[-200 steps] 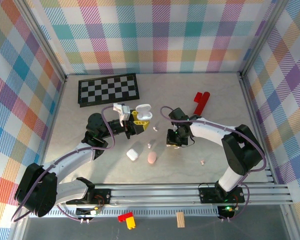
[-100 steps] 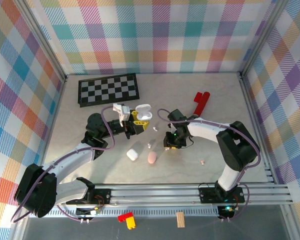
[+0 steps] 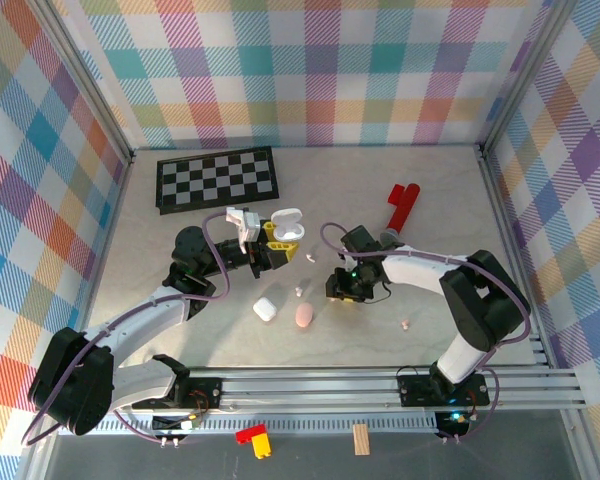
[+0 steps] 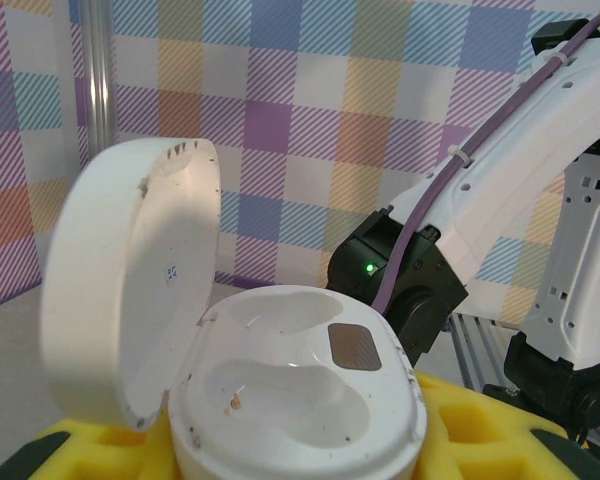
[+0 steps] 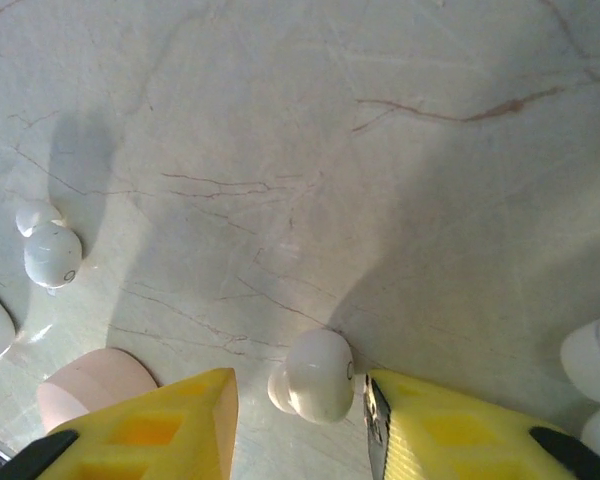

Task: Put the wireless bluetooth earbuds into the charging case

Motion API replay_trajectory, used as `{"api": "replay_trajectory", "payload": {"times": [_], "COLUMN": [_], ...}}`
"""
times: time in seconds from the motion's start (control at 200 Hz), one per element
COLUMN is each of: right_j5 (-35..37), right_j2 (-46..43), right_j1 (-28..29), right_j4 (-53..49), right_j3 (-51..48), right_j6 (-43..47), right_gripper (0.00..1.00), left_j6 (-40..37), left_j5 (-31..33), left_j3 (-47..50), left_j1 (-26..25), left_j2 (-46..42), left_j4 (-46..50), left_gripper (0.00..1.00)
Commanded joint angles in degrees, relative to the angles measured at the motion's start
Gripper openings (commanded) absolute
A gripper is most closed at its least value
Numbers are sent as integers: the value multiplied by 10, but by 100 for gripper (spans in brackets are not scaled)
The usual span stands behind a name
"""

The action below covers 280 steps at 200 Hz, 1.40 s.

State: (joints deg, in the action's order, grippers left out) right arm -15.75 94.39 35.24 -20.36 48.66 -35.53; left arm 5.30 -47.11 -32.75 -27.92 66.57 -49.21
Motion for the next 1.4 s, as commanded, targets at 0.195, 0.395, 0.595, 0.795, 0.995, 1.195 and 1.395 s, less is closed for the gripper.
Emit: {"api": "replay_trajectory", "payload": {"times": [0.195, 0.395, 0.595, 0.795, 0.995, 1.195, 1.395], "right_j5": [-28, -37, -48, -50, -43, -28, 72], "right_j2": [-13, -26, -26, -12, 9, -13, -45], "right_j1": [-4, -6, -7, -7, -7, -6, 17], "right_j4": [54, 62, 72, 79, 70, 55, -21], "right_j3": [-23, -23, -26, -25, -16, -10, 21], "right_j6": [-22, -26, -30, -33, -33, -31, -37], "right_gripper": [37, 34, 33, 32, 31, 31, 33], "left_j6": [10, 9, 9, 10, 9, 8, 21], "left_j5": [-16, -17, -17, -17, -16, 17, 42], "left_j3": [0, 1, 1, 2, 2, 12, 18], "left_j1": [5, 5, 5, 5, 5, 14, 62], "left_j2": [1, -4, -3, -4, -7, -14, 7], "left_j4": [-26, -25, -27, -28, -26, -26, -68], "left_gripper": [34, 34, 34, 34, 34, 34, 34]}}
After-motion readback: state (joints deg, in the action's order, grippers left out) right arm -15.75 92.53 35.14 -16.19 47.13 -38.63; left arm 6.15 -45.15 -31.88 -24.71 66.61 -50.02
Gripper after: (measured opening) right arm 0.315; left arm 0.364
